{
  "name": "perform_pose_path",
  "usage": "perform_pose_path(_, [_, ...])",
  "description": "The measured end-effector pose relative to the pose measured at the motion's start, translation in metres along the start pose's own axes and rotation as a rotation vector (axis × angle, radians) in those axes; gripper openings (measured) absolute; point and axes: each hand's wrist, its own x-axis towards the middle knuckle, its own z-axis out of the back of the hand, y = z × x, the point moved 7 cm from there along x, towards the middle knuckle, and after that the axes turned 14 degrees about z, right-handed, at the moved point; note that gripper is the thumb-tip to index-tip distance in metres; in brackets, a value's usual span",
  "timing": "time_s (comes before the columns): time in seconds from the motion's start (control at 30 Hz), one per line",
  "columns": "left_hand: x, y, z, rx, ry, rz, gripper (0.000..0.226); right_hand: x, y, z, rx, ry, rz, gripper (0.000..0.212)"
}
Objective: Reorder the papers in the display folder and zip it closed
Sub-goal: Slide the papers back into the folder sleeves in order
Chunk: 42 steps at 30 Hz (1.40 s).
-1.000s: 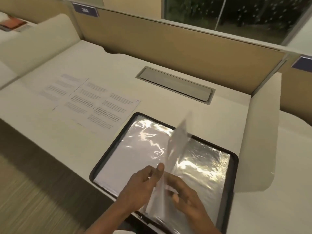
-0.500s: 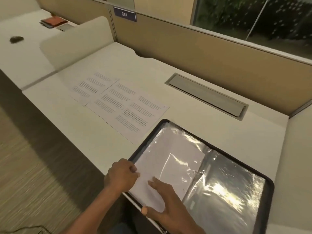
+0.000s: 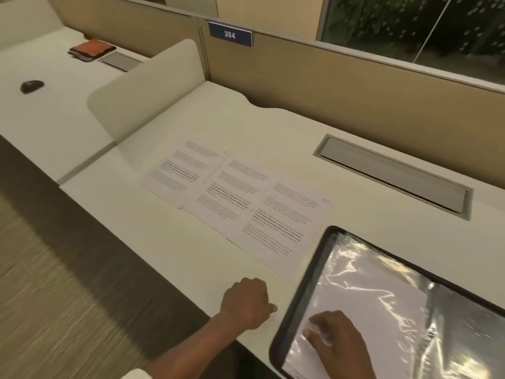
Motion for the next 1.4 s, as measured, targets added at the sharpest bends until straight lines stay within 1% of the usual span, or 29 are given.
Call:
perform_pose_path(0.07, [0.017,0.018,0.022,-0.028,-0.010,0.001,0.039,0.017,0.021,-0.009,0.018,0.015,-0.017,0.025])
perform_pose_path(0.2, [0.044,0.052,0.061,-0.096,-0.046,0.023,0.037,0.046,0.056,-0.026,0.061,0.081,0.008,0.022])
perform_pose_path(0.4, [0.064,0.084,0.105,-0.214,-0.167,0.062,0.036,0.093,0.089,-0.041,-0.026,0.246,0.178,0.021])
perform_pose_path(0.57, [0.071,0.109,0.136,-0.203,-0.248,0.109,0.034,0.141,0.113,-0.059,-0.081,0.359,0.277,0.024])
perform_pose_path(0.63, [0.076,0.120,0.151,-0.202,-0.270,0.138,0.034,0.159,0.127,-0.065,-0.095,0.365,0.318,0.025])
perform_pose_path(0.7, [0.085,0.134,0.169,-0.226,-0.304,0.174,0.032,0.178,0.142,-0.070,-0.097,0.351,0.321,0.024])
perform_pose_path(0.8, [0.104,0.154,0.197,-0.300,-0.343,0.206,0.031,0.210,0.167,-0.079,-0.061,0.301,0.263,0.024])
perform_pose_path(0.93, [0.153,0.185,0.241,-0.367,-0.374,0.234,0.032,0.259,0.200,-0.099,0.118,0.182,0.110,0.022])
perform_pose_path(1.0, [0.183,0.200,0.266,-0.351,-0.403,0.244,0.032,0.285,0.213,-0.112,0.215,0.115,0.014,0.023])
perform_pose_path(1.1, [0.225,0.222,0.301,-0.315,-0.427,0.247,0.031,0.322,0.229,-0.135,0.353,0.024,-0.140,0.032])
perform_pose_path(1.17, [0.249,0.235,0.325,-0.214,-0.474,0.254,0.027,0.344,0.238,-0.146,0.408,-0.033,-0.230,0.039])
perform_pose_path(1.23, [0.273,0.243,0.343,-0.057,-0.508,0.243,0.033,0.364,0.246,-0.153,0.427,-0.092,-0.293,0.042])
perform_pose_path(1.27, [0.284,0.247,0.350,-0.042,-0.503,0.242,0.038,0.373,0.249,-0.156,0.426,-0.122,-0.320,0.044])
perform_pose_path(1.4, [0.320,0.259,0.366,-0.159,-0.463,0.230,0.056,0.400,0.253,-0.166,0.355,-0.196,-0.402,0.056])
